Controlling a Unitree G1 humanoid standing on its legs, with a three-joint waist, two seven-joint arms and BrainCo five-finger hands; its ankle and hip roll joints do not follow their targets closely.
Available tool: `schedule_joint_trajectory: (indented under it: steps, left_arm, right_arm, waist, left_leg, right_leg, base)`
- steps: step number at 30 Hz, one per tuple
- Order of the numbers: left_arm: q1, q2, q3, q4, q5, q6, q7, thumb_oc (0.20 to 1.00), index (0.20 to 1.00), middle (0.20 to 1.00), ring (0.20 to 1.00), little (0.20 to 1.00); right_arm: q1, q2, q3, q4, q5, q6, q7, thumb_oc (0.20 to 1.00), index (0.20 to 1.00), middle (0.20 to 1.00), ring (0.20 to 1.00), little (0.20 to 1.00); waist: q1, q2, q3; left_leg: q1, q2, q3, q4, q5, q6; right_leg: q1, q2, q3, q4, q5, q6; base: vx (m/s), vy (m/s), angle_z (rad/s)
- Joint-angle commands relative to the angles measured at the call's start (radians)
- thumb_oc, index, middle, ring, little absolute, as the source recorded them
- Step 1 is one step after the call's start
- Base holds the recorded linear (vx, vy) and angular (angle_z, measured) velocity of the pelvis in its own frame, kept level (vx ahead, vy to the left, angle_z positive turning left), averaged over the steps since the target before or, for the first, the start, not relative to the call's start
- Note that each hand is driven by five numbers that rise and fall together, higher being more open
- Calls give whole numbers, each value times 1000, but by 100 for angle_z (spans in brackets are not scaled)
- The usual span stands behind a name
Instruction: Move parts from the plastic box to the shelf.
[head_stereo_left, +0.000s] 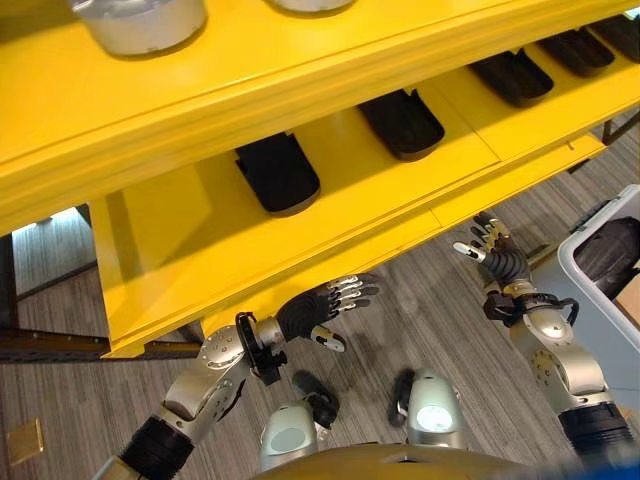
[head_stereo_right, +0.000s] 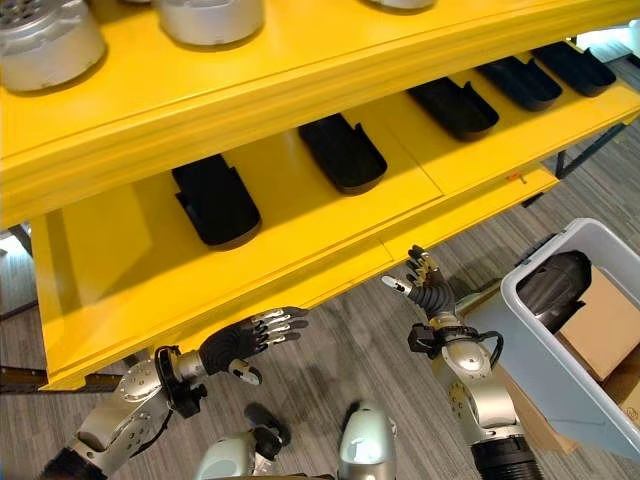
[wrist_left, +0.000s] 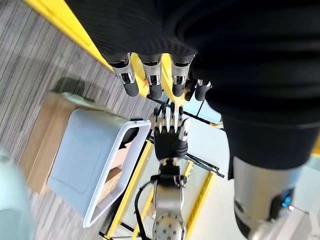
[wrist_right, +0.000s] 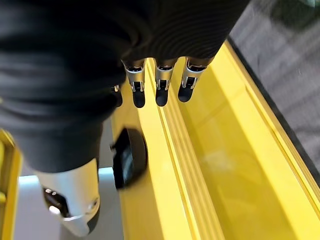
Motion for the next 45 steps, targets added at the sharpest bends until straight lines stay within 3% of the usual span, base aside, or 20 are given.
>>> schedule_joint_trajectory:
  steps: [1,4,7,11,16,17,18,21,23,25,26,28,30,33,35,36,40,41,45]
  left_arm:
    - [-9,-23,19,-50,-28,-70,64,1000,1000,1000,1000,1000]
    - [-1,-42,39,-60,-53,-62,76,1000,1000,1000,1000,1000]
    - [-4,-52,52,-68,-85,-27,66,1000,1000,1000,1000,1000]
    - [14,-70,66,-72,-108,21,44,1000,1000,1000,1000,1000]
    - [22,-71,74,-72,-102,10,62,1000,1000,1000,1000,1000]
    - [19,-75,73,-72,-124,20,63,1000,1000,1000,1000,1000]
    - [2,-98,59,-65,-196,75,44,1000,1000,1000,1000,1000]
    - [-14,-116,38,-19,-177,79,95,1000,1000,1000,1000,1000]
    - [-13,-120,42,11,-185,64,104,1000,1000,1000,1000,1000]
    - [-9,-123,56,26,-200,50,104,1000,1000,1000,1000,1000]
    - [-5,-122,74,31,-211,52,93,1000,1000,1000,1000,1000]
    - [2,-118,95,26,-220,78,73,1000,1000,1000,1000,1000]
    - [16,-111,110,26,-211,111,50,1000,1000,1000,1000,1000]
    - [31,-110,118,20,-199,123,27,1000,1000,1000,1000,1000]
    - [46,-115,128,15,-200,121,16,1000,1000,1000,1000,1000]
    - [53,-113,134,13,-196,118,15,1000,1000,1000,1000,1000]
    - [55,-108,139,38,-140,80,6,1000,1000,1000,1000,1000]
    - [40,-104,134,47,-130,73,-1,1000,1000,1000,1000,1000]
    - [22,-93,118,58,-74,61,45,1000,1000,1000,1000,1000]
  right_arm:
    - [-47,-40,-45,9,-88,-68,-125,1000,1000,1000,1000,1000]
    - [-49,-42,-58,-2,-120,-1,-243,1000,1000,1000,1000,1000]
    - [-23,-60,-91,2,-223,13,-359,1000,1000,1000,1000,1000]
    - [39,-74,-157,34,-239,24,-434,1000,1000,1000,1000,1000]
    - [88,-88,-204,65,-301,-33,-426,1000,1000,1000,1000,1000]
    - [88,-95,-210,70,-311,-42,-419,1000,1000,1000,1000,1000]
    - [84,-101,-211,99,-345,-73,-396,1000,1000,1000,1000,1000]
    - [58,-115,-172,145,-347,-116,-364,1000,1000,1000,1000,1000]
    - [51,-120,-133,148,-351,-128,-365,1000,1000,1000,1000,1000]
    - [58,-119,-110,148,-354,-139,-341,1000,1000,1000,1000,1000]
    - [78,-118,-94,132,-356,-145,-318,1000,1000,1000,1000,1000]
    - [114,-113,-86,95,-315,-142,-292,1000,1000,1000,1000,1000]
    - [151,-100,-76,58,-220,-150,-270,1000,1000,1000,1000,1000]
    - [163,-95,-61,26,-207,-150,-251,1000,1000,1000,1000,1000]
    - [166,-91,-36,2,-220,-145,-225,1000,1000,1000,1000,1000]
    - [163,-91,-25,4,-224,-146,-212,1000,1000,1000,1000,1000]
    - [172,-71,-2,3,-10,-120,-108,1000,1000,1000,1000,1000]
    - [175,-64,-4,20,-15,-141,-90,1000,1000,1000,1000,1000]
    - [149,-53,14,35,-45,-141,-67,1000,1000,1000,1000,1000]
  waist:
    - [-6,-8,-65]
    - [-15,-10,-63]
    - [-59,-11,-57]
    - [-111,-5,-59]
    - [-155,6,-62]
    - [-159,9,-63]
    - [-169,17,-73]
    - [-170,19,-94]
    - [-147,22,-103]
    - [-131,28,-110]
    - [-122,31,-111]
    - [-118,34,-109]
    - [-108,34,-103]
    - [-96,36,-101]
    - [-78,39,-98]
    - [-71,40,-97]
    - [-70,30,-109]
    - [-72,26,-121]
    - [-66,24,-136]
  left_leg:
    - [-59,1,-180,48,-1,-4]
    - [-63,59,-154,79,32,-46]
    - [-36,77,-146,70,51,-73]
    - [3,87,-139,51,69,-94]
    - [35,127,-135,54,137,-139]
    - [41,136,-138,51,156,-151]
    - [55,156,-152,38,201,-177]
    - [63,148,-204,2,245,-206]
    - [30,105,-305,-11,238,-194]
    - [-6,25,-390,-19,177,-153]
    - [-28,-32,-420,-28,130,-124]
    - [-54,-68,-425,-48,123,-112]
    - [-111,-86,-420,-95,166,-117]
    - [-153,-80,-429,-119,226,-133]
    - [-173,-84,-480,-124,250,-139]
    - [-167,-94,-500,-133,233,-131]
    - [-114,-110,-503,-168,195,-113]
    - [-84,-129,-492,-192,166,-95]
    - [-52,-154,-470,-217,145,-72]
  right_leg:
    - [132,11,33,-203,5,57]
    - [167,41,14,-316,34,70]
    - [140,61,50,-345,59,73]
    - [102,89,89,-346,60,56]
    - [64,121,125,-333,37,22]
    - [59,131,131,-334,33,14]
    - [47,156,150,-333,22,-4]
    - [25,184,171,-334,19,-19]
    - [20,194,211,-338,20,-20]
    - [19,193,249,-342,22,-10]
    - [32,194,273,-361,27,-3]
    - [55,197,288,-386,36,6]
    - [97,201,296,-423,47,13]
    - [124,210,297,-441,50,10]
    - [137,218,315,-439,44,5]
    - [142,218,325,-432,38,5]
    - [161,221,334,-428,28,13]
    - [167,222,326,-430,26,20]
    - [173,232,309,-420,12,24]
  base:
    - [46,-378,-167]
    - [21,-385,-190]
    - [16,-368,-82]
    - [50,-366,-42]
    - [59,-323,-53]
    - [113,-438,-65]
    - [122,-447,-84]
    - [85,-241,-54]
    - [79,-121,-56]
    - [123,-74,-69]
    - [185,-81,-67]
    - [175,-63,-49]
    - [196,-54,-26]
    - [180,-15,1]
    - [208,69,-28]
    - [269,152,-81]
    - [217,170,-79]
    - [212,196,-22]
    - [159,135,-8]
